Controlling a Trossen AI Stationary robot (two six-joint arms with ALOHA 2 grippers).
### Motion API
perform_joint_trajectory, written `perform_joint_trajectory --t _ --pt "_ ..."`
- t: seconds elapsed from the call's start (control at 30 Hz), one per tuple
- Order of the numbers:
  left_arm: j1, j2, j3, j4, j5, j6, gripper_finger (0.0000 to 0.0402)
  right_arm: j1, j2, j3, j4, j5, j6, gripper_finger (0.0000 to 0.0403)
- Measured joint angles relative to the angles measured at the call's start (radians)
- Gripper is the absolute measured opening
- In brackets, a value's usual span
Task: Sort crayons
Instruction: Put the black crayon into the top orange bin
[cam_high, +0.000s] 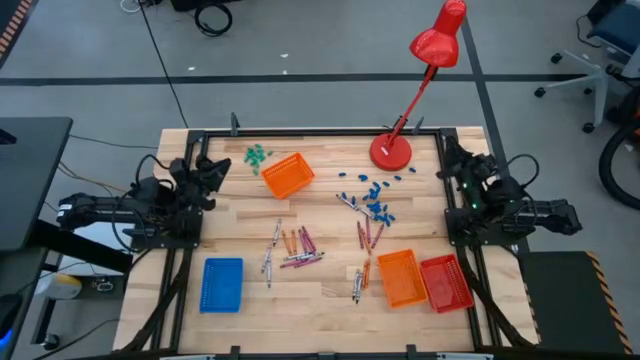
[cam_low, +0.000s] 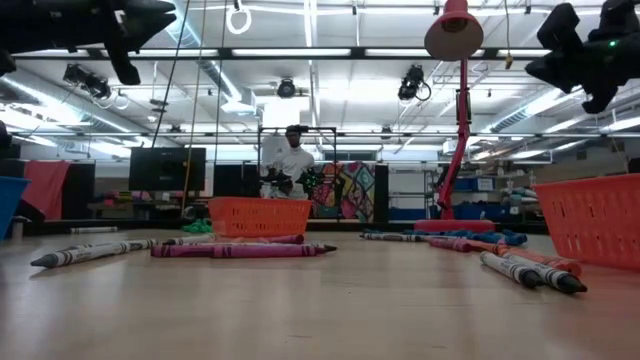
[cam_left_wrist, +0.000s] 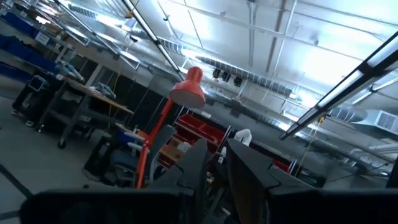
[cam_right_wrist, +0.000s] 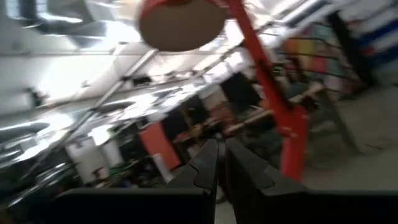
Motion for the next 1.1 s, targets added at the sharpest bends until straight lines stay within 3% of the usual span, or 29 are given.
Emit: perform_joint_trajectory --t 0.33,0.47,0.57,0.63,0.77,0.93,1.1 --pt "0.000 0.002 0.000 0.054 -0.060 -0.050 0.0073 0.000 0.000 0.000 0.083 -0.029 0.049 0.0037" --pt "0.000 0.011 0.000 0.111 -0.088 -0.099 0.0073 0.001 0.000 0.000 0.066 -0.025 0.378 0.0035" --pt "0.007 0.037 0.017 0.135 -0.159 -0.123 0.0073 0.001 0.004 0.013 -0.048 -0.125 0.508 0.0030" --pt "0.019 0.065 0.053 0.065 -0.144 -0.131 0.0069 0.001 0.028 0.045 -0.152 -0.185 0.586 0.0025" --pt "0.037 0.170 0.188 -0.189 -0.088 -0.133 0.0055 0.001 0.136 0.132 -0.288 -0.202 0.706 0.0011" --pt "0.068 0.336 0.411 -0.557 0.015 -0.112 0.0042 0.001 0.314 0.264 -0.358 -0.205 0.641 0.0005" --pt "0.084 0.492 0.595 -0.872 0.025 -0.214 0.0043 -0.018 0.483 0.415 -0.548 -0.225 0.587 0.0006"
